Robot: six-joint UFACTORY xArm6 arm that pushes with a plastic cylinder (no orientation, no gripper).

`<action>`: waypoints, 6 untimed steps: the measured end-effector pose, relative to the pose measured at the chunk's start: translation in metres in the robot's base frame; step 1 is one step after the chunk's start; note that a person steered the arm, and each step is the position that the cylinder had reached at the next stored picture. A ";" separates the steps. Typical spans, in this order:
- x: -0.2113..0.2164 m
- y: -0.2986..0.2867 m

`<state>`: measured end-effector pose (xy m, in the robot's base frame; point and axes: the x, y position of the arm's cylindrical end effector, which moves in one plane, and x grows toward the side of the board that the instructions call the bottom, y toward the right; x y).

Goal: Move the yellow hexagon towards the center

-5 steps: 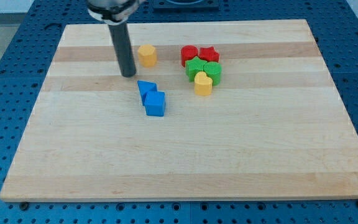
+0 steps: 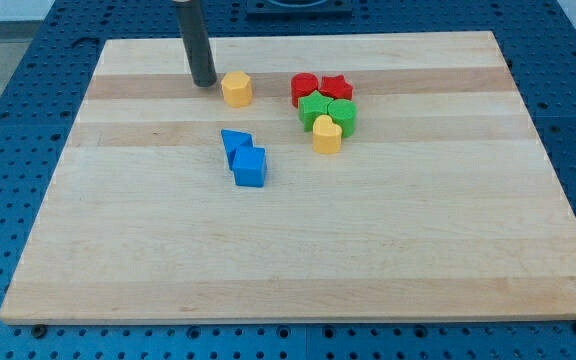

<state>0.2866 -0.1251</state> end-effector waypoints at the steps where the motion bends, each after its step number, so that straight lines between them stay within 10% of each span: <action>1: 0.005 0.018; 6: 0.059 0.036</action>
